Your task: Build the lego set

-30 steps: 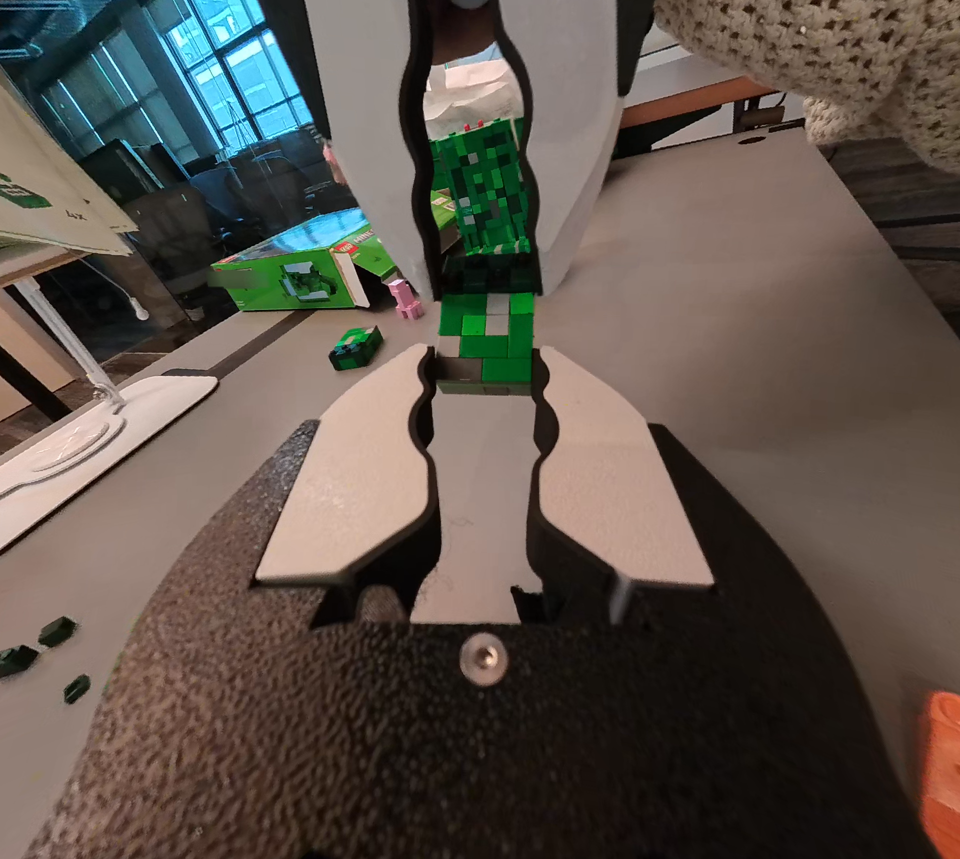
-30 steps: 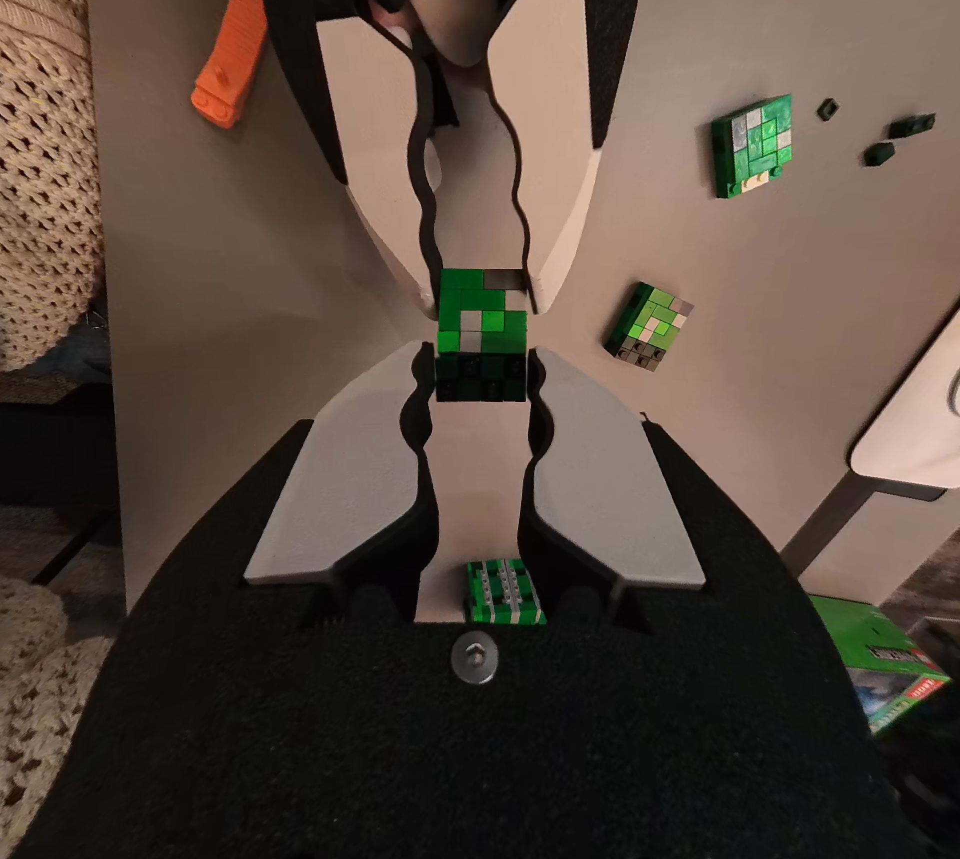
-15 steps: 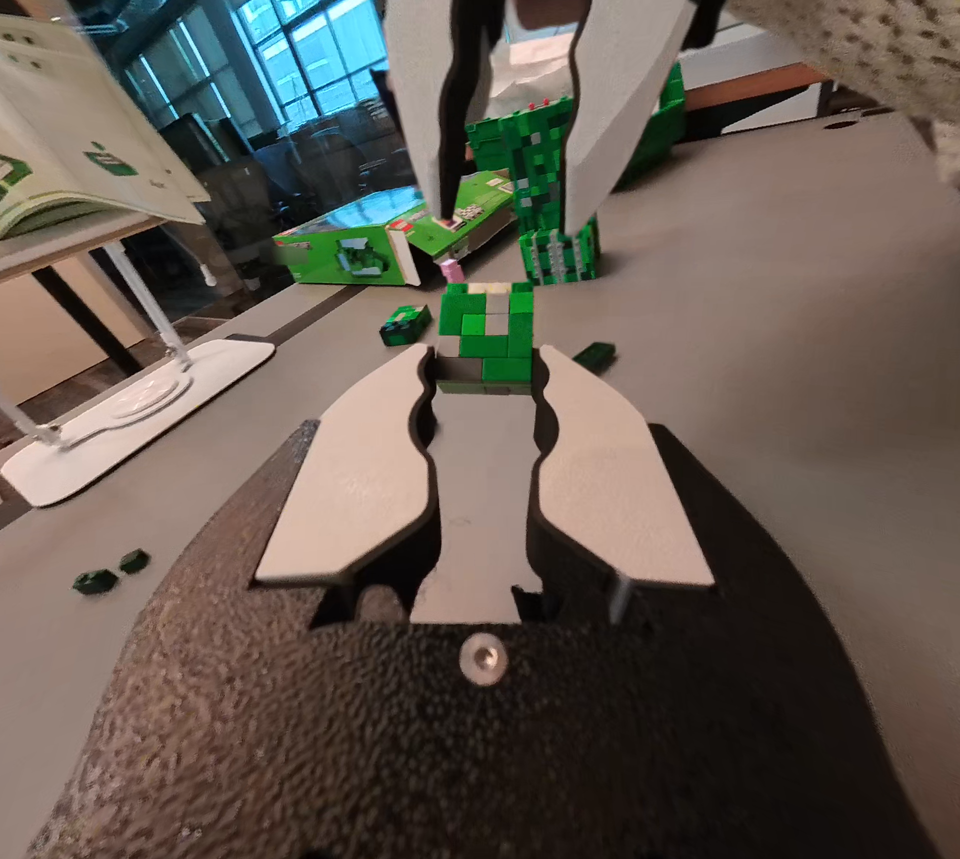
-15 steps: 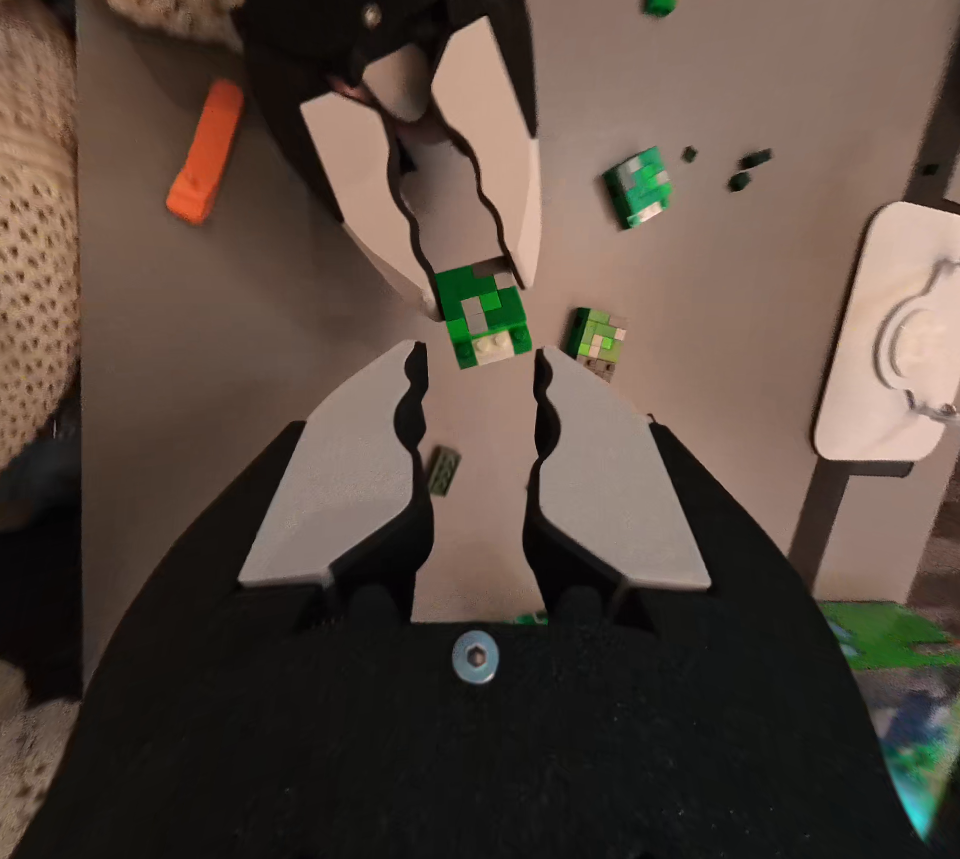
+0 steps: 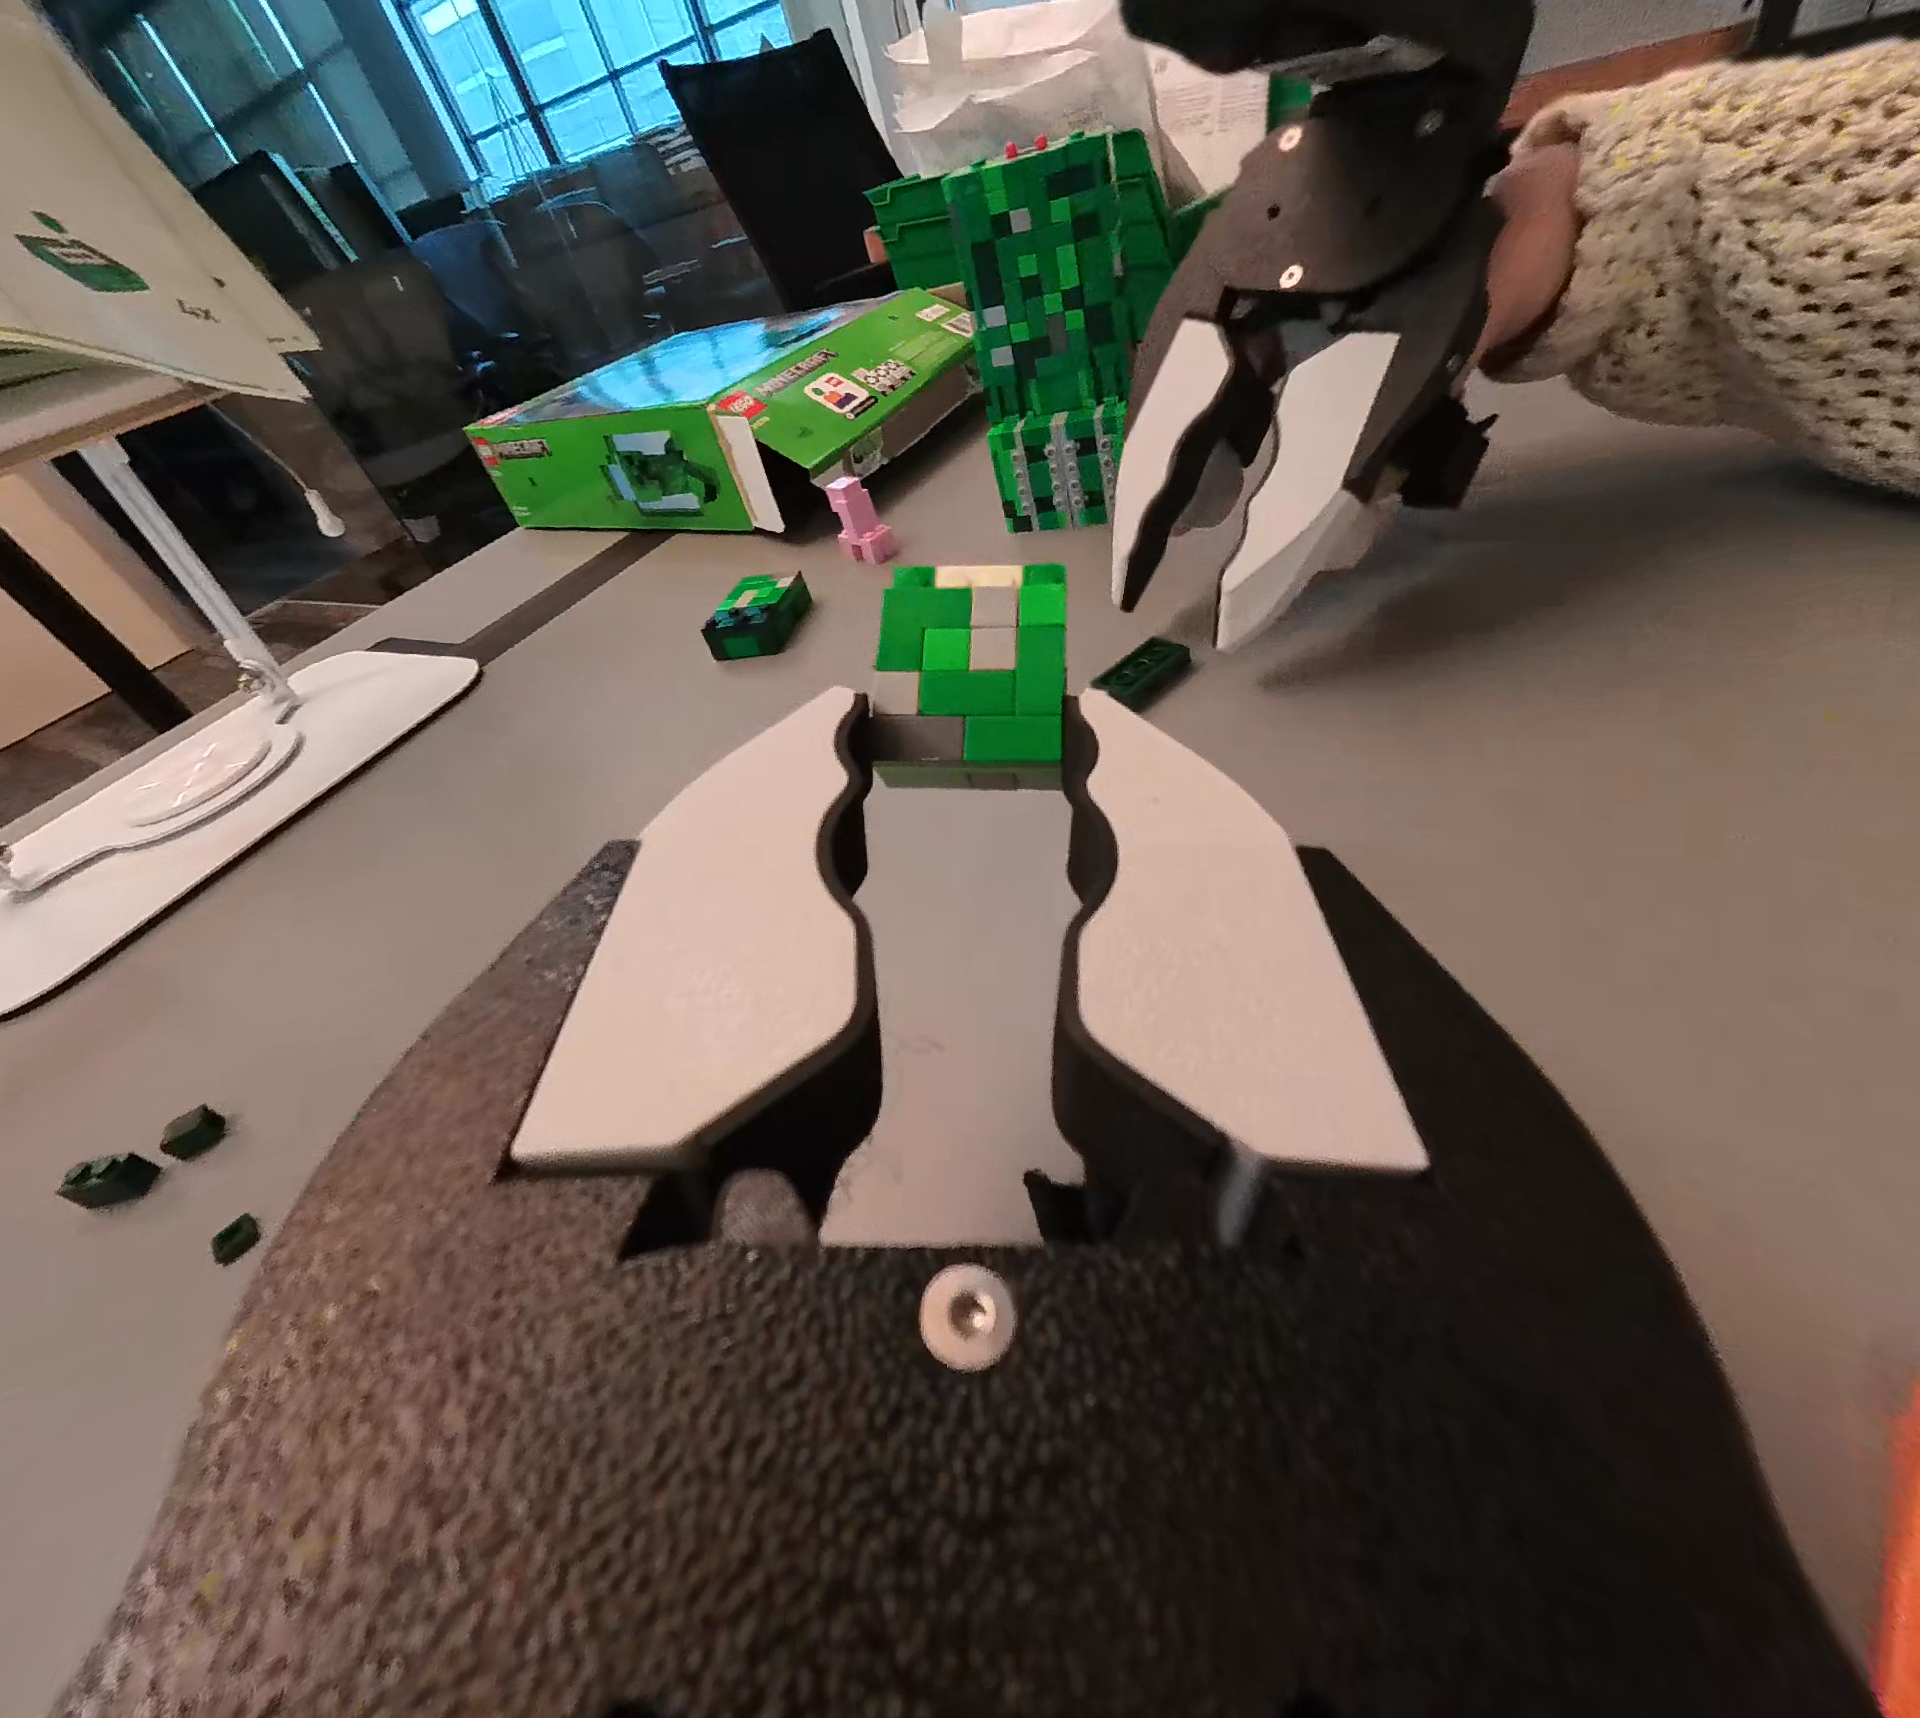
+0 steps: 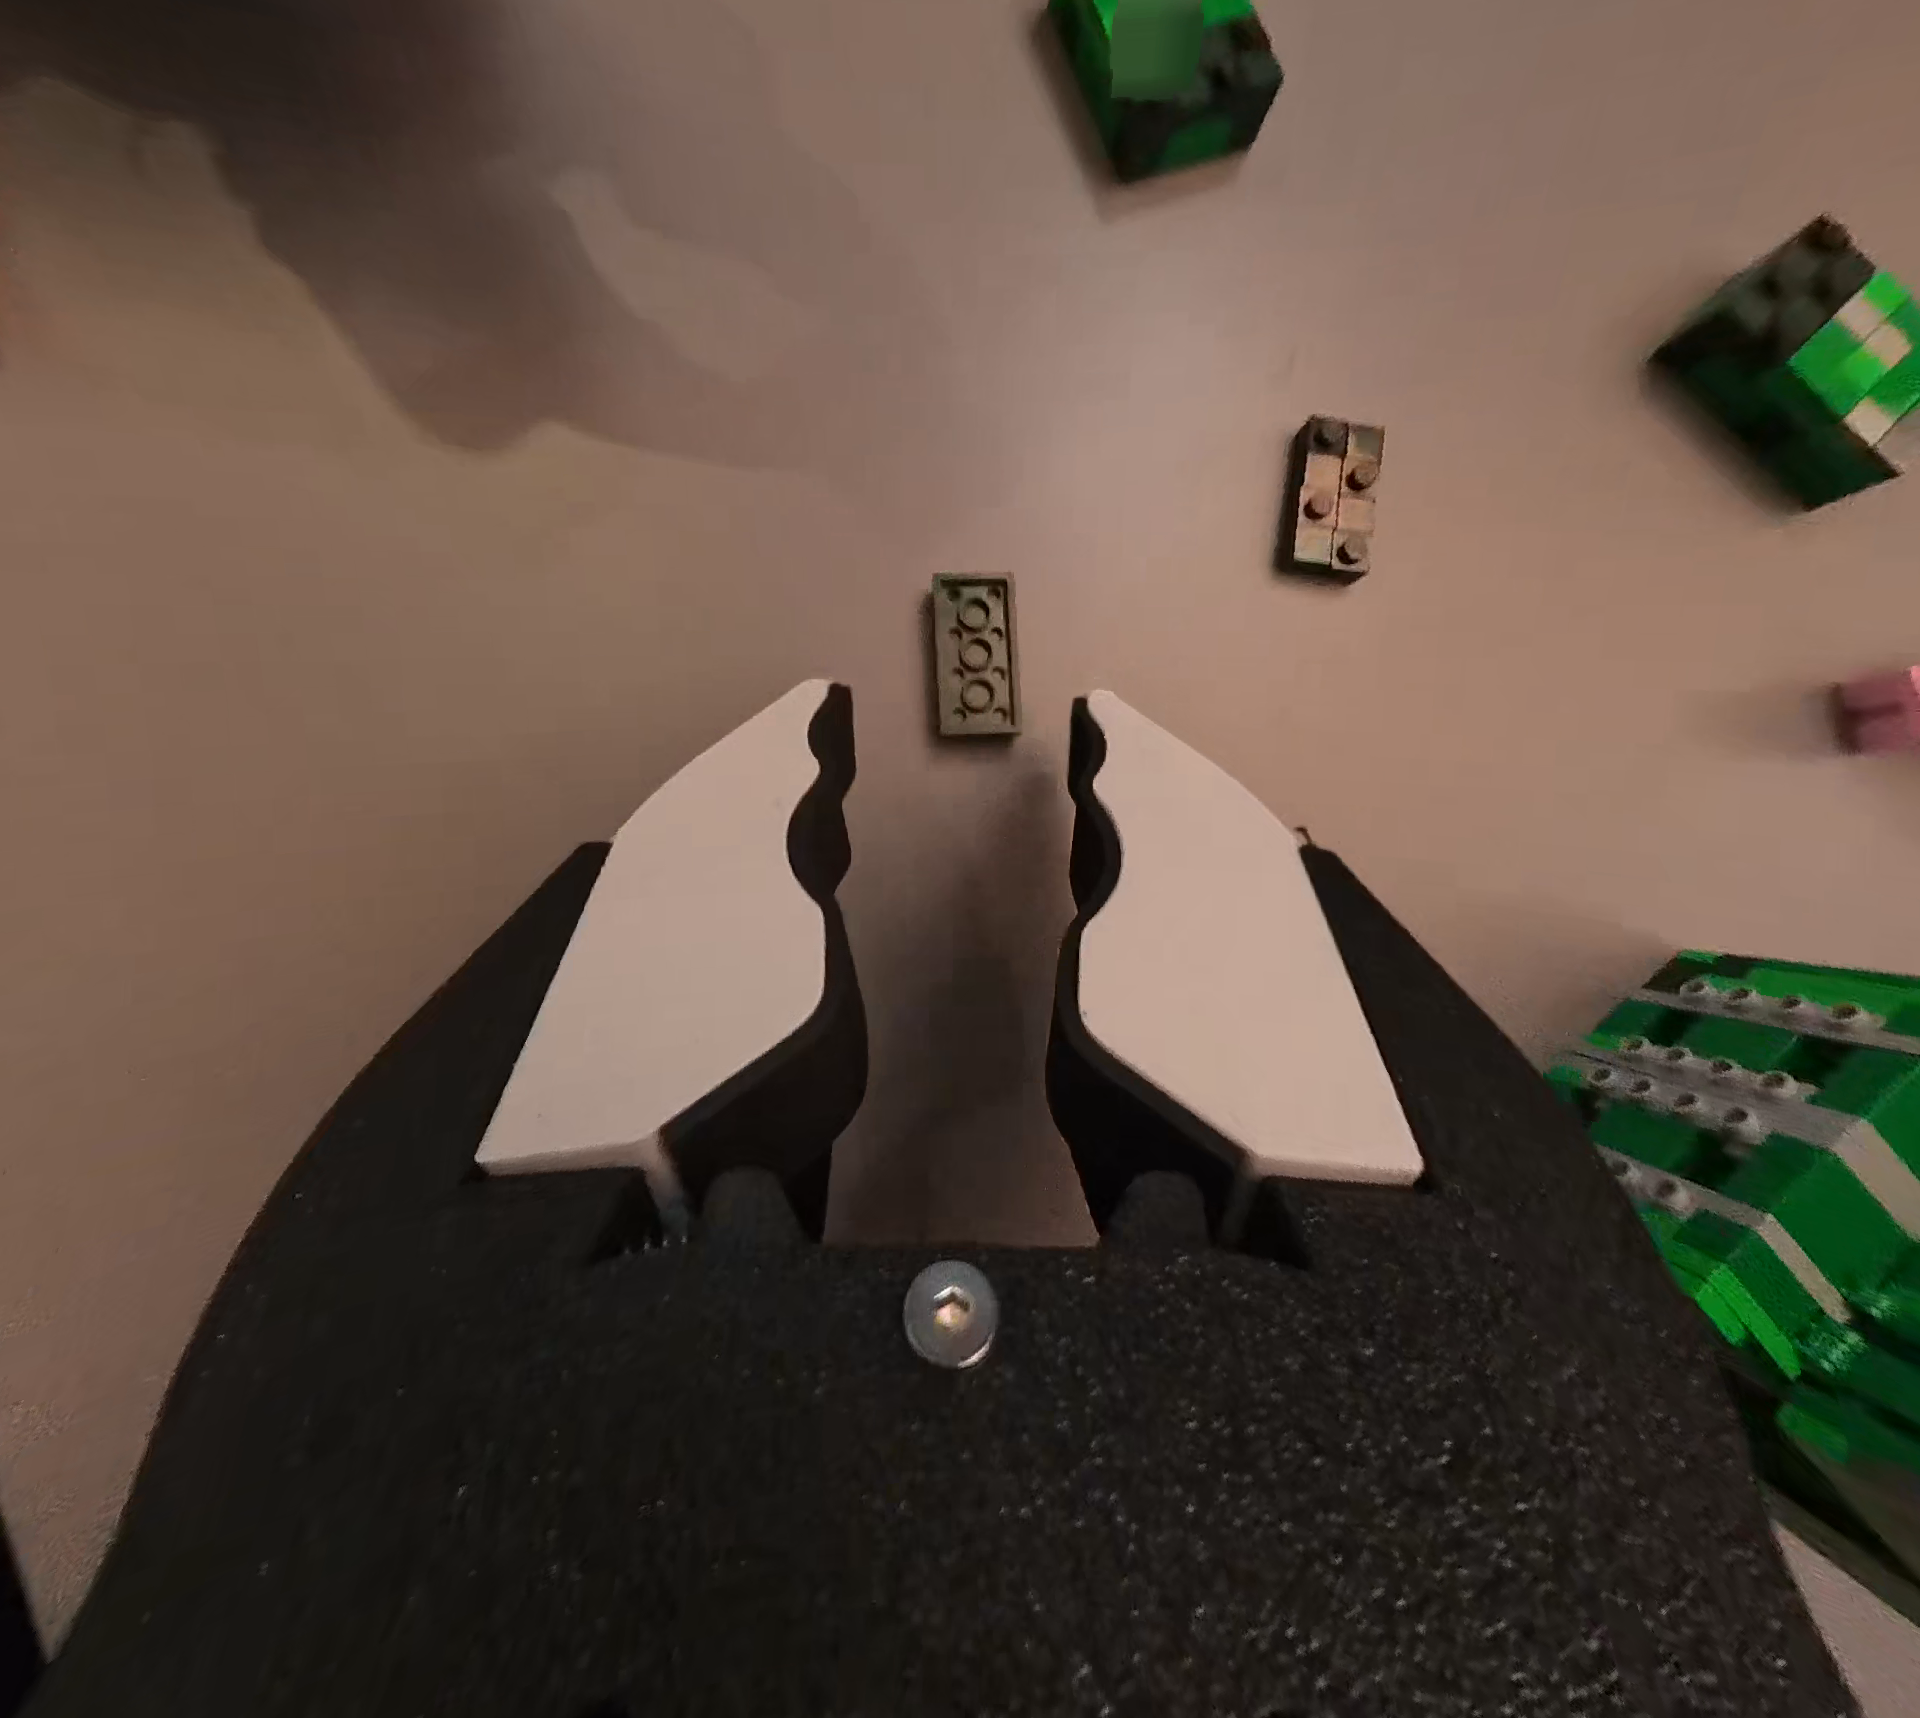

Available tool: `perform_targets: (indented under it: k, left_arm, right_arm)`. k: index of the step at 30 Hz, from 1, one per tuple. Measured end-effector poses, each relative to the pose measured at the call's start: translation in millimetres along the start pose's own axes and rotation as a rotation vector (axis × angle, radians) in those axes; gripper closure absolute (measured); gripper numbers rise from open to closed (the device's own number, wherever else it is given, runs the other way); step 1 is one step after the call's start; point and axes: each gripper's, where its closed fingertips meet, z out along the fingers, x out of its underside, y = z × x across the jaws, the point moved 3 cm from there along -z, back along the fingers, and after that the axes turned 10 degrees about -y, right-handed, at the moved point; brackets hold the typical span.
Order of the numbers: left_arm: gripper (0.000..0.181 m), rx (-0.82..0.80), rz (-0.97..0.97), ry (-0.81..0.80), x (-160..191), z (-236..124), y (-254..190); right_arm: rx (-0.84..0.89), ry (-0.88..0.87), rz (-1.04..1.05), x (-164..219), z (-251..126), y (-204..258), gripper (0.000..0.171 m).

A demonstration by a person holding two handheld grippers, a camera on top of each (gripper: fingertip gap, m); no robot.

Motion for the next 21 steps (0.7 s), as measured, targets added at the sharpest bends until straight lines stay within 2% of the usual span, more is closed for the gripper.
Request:
perform_targets:
  k: [6, 9, 16, 21]
  left_arm:
    - [0.146, 0.032, 0.018, 0.019, 1, 1, -5]
    - [0.146, 0.043, 0.034, 0.026, 1, 1, -7]
    - [0.146, 0.089, 0.153, 0.087, 6, 3, -20]
    - [0.146, 0.092, 0.19, 0.117, 10, 3, -22]
  right_arm:
    - [-0.04, 0.087, -0.008, 12, 7, -6, 0.138]
    - [-0.049, 0.097, -0.016, 7, 9, -5, 0.155]
    - [-0.116, 0.075, -0.185, -34, 13, 38, 0.155]
    - [-0.108, 0.231, -0.267, -33, 16, 44, 0.155]
